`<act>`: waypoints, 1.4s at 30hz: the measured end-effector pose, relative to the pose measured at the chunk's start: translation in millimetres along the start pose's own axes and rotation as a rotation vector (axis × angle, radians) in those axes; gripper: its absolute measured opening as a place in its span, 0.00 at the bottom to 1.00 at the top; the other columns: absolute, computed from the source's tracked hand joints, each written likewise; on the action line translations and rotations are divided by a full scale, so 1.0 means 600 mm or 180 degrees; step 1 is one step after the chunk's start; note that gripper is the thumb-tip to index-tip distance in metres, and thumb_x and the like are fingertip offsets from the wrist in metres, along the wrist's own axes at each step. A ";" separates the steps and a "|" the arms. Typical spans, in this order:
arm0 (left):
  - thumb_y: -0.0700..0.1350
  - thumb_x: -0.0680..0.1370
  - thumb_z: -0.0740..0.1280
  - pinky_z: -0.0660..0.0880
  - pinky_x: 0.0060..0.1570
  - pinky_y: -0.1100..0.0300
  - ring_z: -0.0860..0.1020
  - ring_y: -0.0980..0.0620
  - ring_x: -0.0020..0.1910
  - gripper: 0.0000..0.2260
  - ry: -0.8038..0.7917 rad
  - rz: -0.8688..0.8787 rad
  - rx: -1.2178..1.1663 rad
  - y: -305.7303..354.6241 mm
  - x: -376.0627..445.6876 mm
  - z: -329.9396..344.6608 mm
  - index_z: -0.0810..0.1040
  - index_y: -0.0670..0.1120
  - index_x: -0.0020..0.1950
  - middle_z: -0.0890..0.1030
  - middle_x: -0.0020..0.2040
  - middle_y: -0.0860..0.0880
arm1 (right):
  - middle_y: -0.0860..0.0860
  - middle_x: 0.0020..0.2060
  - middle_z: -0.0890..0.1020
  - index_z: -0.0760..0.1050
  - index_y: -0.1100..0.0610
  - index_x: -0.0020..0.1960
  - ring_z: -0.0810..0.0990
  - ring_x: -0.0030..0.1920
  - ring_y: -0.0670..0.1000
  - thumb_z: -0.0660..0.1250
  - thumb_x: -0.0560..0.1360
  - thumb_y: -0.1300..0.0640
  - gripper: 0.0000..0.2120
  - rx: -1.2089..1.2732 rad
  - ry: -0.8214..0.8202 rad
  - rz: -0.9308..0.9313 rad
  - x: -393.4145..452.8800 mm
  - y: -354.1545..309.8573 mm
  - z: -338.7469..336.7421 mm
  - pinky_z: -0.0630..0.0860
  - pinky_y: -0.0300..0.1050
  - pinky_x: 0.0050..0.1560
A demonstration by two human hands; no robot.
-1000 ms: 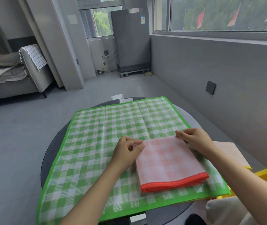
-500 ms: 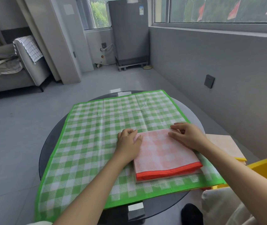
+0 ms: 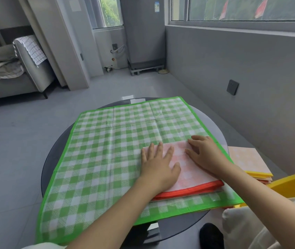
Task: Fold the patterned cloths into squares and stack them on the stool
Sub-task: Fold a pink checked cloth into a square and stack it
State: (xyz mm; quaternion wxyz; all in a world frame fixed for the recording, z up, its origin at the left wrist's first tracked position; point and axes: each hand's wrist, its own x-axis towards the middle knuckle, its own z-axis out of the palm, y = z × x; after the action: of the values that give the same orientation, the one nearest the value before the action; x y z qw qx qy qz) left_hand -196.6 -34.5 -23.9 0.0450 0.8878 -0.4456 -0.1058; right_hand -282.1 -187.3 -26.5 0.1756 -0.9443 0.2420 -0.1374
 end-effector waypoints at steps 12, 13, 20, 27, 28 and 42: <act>0.61 0.75 0.39 0.32 0.72 0.44 0.35 0.45 0.76 0.31 0.0194 0.0060 0.0366 -0.011 -0.002 0.027 0.40 0.55 0.77 0.38 0.78 0.47 | 0.50 0.77 0.43 0.41 0.53 0.77 0.39 0.76 0.50 0.39 0.79 0.43 0.29 -0.0892 -0.0586 0.0110 -0.045 -0.028 0.026 0.38 0.48 0.74; 0.61 0.75 0.39 0.32 0.72 0.45 0.35 0.46 0.76 0.31 0.0198 0.0064 0.0354 -0.012 -0.003 0.028 0.40 0.55 0.77 0.38 0.78 0.47 | 0.49 0.76 0.41 0.39 0.52 0.77 0.37 0.76 0.49 0.39 0.80 0.43 0.29 -0.0837 -0.0624 0.0118 -0.048 -0.026 0.027 0.36 0.48 0.74; 0.59 0.81 0.42 0.30 0.72 0.47 0.32 0.47 0.75 0.31 0.0210 -0.0472 0.0121 -0.026 -0.024 0.024 0.36 0.44 0.77 0.34 0.77 0.44 | 0.53 0.77 0.43 0.39 0.57 0.77 0.40 0.76 0.51 0.39 0.79 0.41 0.32 -0.0882 -0.0473 0.0595 -0.052 -0.016 0.033 0.36 0.51 0.75; 0.64 0.79 0.44 0.33 0.73 0.45 0.37 0.44 0.76 0.37 0.0391 -0.1155 -0.0294 -0.033 -0.038 0.026 0.39 0.39 0.77 0.39 0.77 0.41 | 0.55 0.72 0.61 0.59 0.58 0.72 0.56 0.73 0.56 0.48 0.79 0.42 0.27 -0.0737 0.0016 0.0859 -0.062 -0.023 0.024 0.46 0.53 0.74; 0.64 0.79 0.45 0.34 0.73 0.45 0.38 0.45 0.77 0.37 0.0501 -0.1158 -0.0402 -0.034 -0.038 0.025 0.41 0.40 0.77 0.41 0.78 0.41 | 0.55 0.70 0.63 0.62 0.57 0.70 0.58 0.71 0.56 0.50 0.79 0.42 0.26 -0.0657 0.0075 0.0852 -0.063 -0.024 0.022 0.48 0.52 0.72; 0.51 0.78 0.66 0.68 0.62 0.59 0.69 0.51 0.67 0.28 0.1328 -0.0835 -0.2681 -0.012 -0.052 -0.004 0.59 0.47 0.74 0.68 0.71 0.51 | 0.55 0.60 0.76 0.68 0.57 0.67 0.73 0.61 0.56 0.63 0.75 0.60 0.21 0.1412 0.0613 0.0920 -0.068 -0.021 -0.002 0.69 0.55 0.62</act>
State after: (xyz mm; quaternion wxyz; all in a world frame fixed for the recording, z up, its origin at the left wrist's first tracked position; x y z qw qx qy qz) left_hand -208.2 -5.4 -18.1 0.4749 0.8434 -0.2299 -0.1015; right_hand -311.7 -156.8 -27.3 0.3720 -0.8211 0.3537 -0.2496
